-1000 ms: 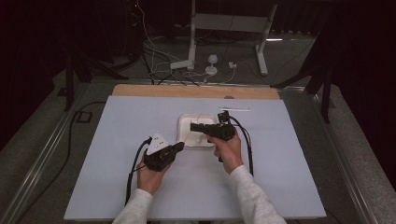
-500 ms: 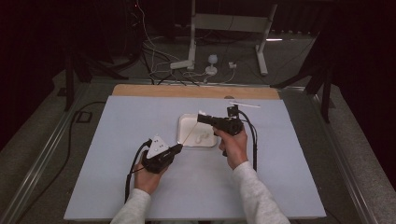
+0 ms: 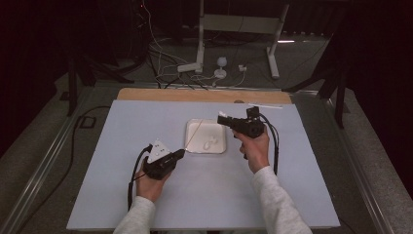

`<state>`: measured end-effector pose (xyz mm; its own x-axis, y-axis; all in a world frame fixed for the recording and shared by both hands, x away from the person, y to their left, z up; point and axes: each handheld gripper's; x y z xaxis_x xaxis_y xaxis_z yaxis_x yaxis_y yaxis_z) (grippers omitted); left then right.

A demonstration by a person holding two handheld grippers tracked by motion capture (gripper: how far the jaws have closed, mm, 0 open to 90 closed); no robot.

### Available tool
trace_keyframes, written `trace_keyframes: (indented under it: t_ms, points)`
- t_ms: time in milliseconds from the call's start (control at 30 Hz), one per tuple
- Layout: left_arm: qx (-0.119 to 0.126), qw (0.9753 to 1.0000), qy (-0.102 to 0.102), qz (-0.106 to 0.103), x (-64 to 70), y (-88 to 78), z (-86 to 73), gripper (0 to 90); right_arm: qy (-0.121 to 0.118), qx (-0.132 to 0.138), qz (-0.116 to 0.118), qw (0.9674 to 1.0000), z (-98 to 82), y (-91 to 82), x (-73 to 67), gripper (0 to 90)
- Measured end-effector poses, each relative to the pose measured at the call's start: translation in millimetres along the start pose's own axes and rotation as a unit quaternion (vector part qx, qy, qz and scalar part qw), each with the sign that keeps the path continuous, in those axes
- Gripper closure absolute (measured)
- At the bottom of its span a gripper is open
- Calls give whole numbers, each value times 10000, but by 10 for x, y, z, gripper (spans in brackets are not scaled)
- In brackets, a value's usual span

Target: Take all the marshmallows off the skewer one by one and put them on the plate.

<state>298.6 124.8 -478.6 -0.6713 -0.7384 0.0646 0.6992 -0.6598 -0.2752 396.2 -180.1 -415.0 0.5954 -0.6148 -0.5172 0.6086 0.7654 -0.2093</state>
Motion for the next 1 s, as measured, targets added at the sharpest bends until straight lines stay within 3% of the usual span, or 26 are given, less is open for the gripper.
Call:
trace_keyframes:
  t_ms: [233,500,600,733,833,900,1000]
  points:
    - [18,9999,-138,72,-23,-4,-2,900,-270,-285,-306,9988,-115,48,54,766]
    - [-15,9998,-190,74,10,56,9,900,-353,-576,-542,9962,-260,99,154,763]
    - [-31,9997,-217,94,7,74,23,900,-431,-720,-652,9943,-331,131,186,758]
    - [-43,9993,-337,157,-13,107,50,900,-660,-1042,-789,9892,-432,200,212,753]
    - [-70,9989,-417,182,-29,142,69,900,-679,-1178,-817,9873,-488,244,219,747]
    - [-81,9988,-440,178,-33,168,82,900,-704,-1228,-866,9861,-514,267,228,709]
    - [-86,9988,-447,168,-36,195,107,900,-673,-1293,-944,9848,-543,296,249,559]
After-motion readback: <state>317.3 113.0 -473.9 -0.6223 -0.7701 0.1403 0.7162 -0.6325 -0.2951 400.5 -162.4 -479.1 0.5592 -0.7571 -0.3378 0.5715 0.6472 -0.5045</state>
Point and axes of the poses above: each handheld gripper's, and its own axes: y roughly forward along the jaws, z roughly out of its top, x roughly to its right, and after that the axes turned 11 degrees about x, right-handed
